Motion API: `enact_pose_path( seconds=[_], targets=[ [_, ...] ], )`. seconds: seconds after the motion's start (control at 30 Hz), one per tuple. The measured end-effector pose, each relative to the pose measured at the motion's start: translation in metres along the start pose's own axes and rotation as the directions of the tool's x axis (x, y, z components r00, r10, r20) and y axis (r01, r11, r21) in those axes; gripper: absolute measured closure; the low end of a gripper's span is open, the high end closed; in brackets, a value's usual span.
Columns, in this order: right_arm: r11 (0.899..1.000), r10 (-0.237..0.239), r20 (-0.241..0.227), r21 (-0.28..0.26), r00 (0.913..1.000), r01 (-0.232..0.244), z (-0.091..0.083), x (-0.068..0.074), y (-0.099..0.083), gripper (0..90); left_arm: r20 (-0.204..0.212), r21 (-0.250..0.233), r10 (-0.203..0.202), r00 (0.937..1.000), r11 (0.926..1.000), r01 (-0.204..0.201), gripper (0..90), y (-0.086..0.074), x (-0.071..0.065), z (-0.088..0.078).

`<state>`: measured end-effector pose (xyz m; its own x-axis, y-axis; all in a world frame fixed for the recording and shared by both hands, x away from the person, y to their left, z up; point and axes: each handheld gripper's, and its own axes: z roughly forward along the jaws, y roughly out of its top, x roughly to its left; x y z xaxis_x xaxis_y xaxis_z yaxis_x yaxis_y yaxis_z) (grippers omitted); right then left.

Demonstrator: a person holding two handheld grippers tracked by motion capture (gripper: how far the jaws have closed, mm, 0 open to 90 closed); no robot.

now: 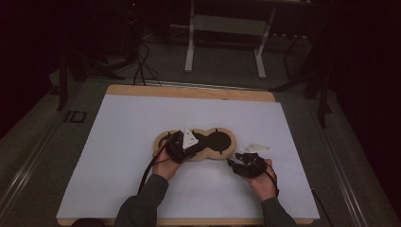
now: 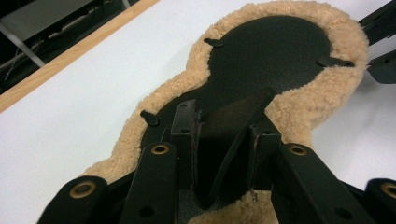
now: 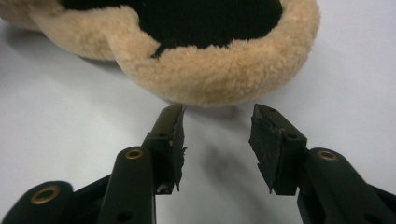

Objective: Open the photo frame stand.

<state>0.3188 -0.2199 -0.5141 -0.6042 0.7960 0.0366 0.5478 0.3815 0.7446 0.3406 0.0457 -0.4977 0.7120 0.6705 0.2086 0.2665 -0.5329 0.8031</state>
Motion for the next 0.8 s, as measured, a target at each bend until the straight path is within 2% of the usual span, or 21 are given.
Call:
enact_pose_path(
  seconds=[0.17,0.23,0.4,0.67,0.8],
  targets=[
    [0.999,0.027,-0.019,-0.025,0.9994,-0.028,-0.005,-0.002,0.006,51.3,0.004,-0.026,-0.021,0.9998,0.9994,0.021,70.6,-0.002,0.003,-0.004],
    [0.999,0.044,-0.044,-0.029,0.9981,-0.046,-0.007,-0.005,0.009,50.1,0.008,-0.034,-0.027,0.9996,0.9991,0.027,70.7,-0.003,0.004,-0.006],
    [0.996,0.084,-0.099,-0.031,0.9916,-0.087,-0.01,-0.008,0.016,43.4,0.013,-0.06,-0.043,0.999,0.9972,0.044,70.8,-0.007,0.007,-0.013],
    [0.99,0.128,-0.141,-0.045,0.9818,-0.135,-0.009,-0.007,0.027,34.1,0.022,-0.103,-0.065,0.9976,0.9924,0.067,71.0,-0.014,0.01,-0.022],
    [0.987,0.146,-0.158,-0.047,0.9767,-0.155,-0.008,-0.007,0.033,28.6,0.025,-0.13,-0.083,0.9962,0.9877,0.086,71.2,-0.018,0.012,-0.026]
  ],
)
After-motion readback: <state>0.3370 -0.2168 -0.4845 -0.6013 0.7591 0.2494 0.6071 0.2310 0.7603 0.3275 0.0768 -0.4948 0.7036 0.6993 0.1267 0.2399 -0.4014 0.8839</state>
